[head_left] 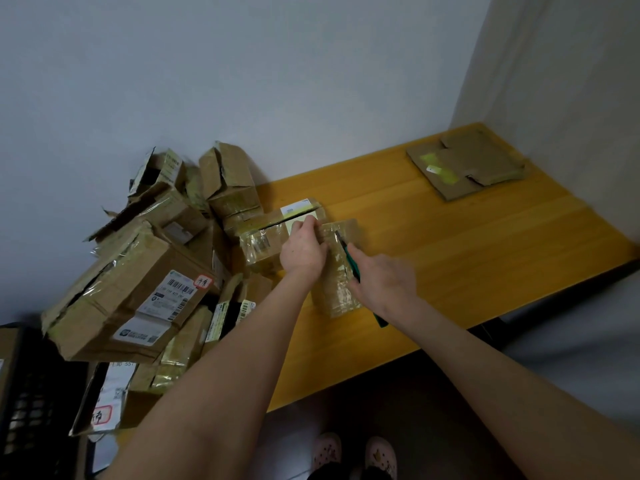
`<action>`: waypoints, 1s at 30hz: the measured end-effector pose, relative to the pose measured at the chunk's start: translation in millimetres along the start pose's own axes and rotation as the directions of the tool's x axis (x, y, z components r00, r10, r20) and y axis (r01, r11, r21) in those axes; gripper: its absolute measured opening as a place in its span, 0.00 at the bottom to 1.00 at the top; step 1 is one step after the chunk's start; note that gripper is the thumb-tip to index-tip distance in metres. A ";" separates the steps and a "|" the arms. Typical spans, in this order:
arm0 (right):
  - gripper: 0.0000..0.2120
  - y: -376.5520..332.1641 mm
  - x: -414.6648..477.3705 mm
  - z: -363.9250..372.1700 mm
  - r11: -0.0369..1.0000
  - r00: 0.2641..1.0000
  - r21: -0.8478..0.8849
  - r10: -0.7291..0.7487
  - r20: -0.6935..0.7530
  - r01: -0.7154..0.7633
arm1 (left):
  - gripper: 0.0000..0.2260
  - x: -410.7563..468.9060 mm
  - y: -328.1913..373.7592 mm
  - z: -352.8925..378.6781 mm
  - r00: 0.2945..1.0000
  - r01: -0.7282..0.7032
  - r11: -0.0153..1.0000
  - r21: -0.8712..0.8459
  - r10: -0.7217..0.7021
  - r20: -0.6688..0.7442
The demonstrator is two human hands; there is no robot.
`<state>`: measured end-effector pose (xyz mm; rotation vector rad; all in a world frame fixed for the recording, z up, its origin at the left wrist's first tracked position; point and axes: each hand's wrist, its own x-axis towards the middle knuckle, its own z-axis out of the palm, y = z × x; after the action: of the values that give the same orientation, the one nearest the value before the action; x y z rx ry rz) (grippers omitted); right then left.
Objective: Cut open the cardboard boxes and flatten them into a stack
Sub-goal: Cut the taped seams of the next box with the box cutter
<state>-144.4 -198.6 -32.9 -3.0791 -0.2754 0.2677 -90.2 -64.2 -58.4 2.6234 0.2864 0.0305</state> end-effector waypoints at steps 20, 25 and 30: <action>0.20 8.5 -16.1 16.3 0.997 0.973 0.061 -0.066 0.223 0.053 | 0.17 -4.0 -11.3 -1.5 0.999 0.029 1.000 -0.003 -0.029 -0.018; 0.25 17.7 -21.6 25.7 0.990 0.964 0.110 -0.113 0.240 0.089 | 0.18 0.7 -14.1 -4.3 0.996 0.088 0.996 0.034 -0.088 0.010; 0.27 38.3 -32.1 36.3 0.971 0.952 0.207 -0.169 0.256 0.117 | 0.18 4.7 -12.6 -5.0 0.993 0.108 0.994 0.019 -0.109 0.042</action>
<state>-175.3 -241.2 -65.3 -2.8125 -0.4537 0.6710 -88.4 -50.1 -60.2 2.6173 0.4155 -0.0647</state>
